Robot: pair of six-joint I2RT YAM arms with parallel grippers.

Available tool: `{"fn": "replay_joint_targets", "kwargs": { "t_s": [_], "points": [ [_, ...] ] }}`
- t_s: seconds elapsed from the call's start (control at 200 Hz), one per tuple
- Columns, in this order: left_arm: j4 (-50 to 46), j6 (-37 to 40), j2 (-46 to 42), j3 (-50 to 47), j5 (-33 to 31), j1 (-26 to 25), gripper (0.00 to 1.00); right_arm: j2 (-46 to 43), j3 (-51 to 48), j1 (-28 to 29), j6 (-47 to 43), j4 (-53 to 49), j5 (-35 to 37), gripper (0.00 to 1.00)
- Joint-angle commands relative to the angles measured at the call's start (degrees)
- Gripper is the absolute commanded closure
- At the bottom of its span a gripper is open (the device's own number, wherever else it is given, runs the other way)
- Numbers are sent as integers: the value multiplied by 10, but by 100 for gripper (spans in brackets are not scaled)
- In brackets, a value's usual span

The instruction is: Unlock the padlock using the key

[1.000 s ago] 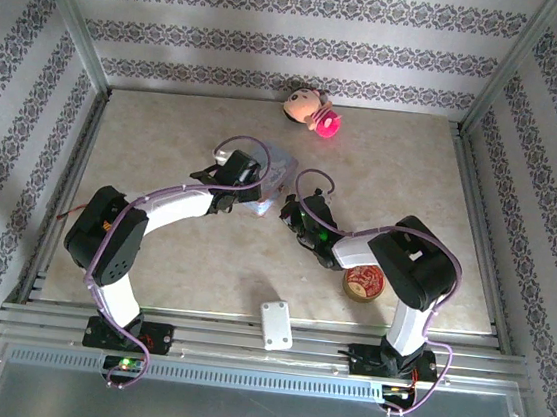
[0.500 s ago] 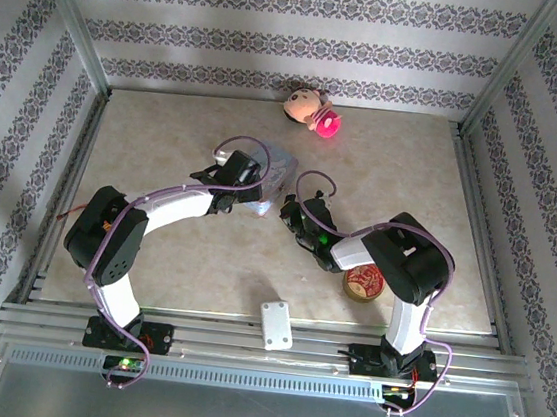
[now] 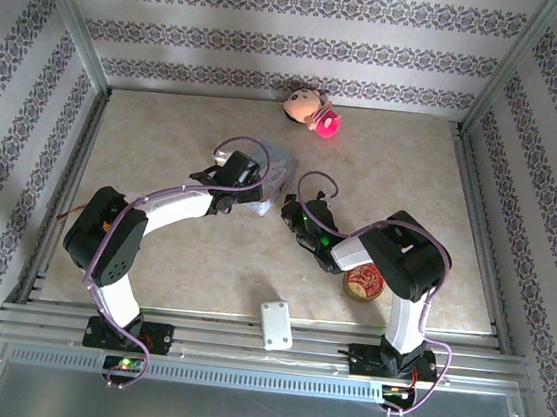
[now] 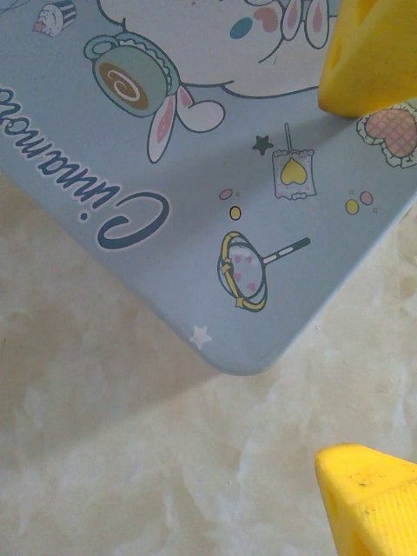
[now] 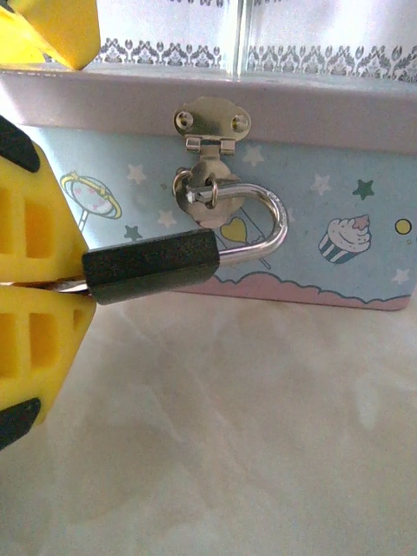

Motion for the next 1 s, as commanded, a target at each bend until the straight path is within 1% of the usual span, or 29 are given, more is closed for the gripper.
{"fn": "replay_joint_targets", "kwargs": {
  "t_s": [0.0,0.65,0.999],
  "points": [
    [-48,14,1,-20,3,-7,3,8,-4,-8,5,39,-1,100],
    [-51,14,-2,-20,1,-7,3,6,-1,-8,5,44,1,100],
    [-52,14,1,-21,7,-7,8,10,8,-8,8,45,-2,100]
  ]
}}
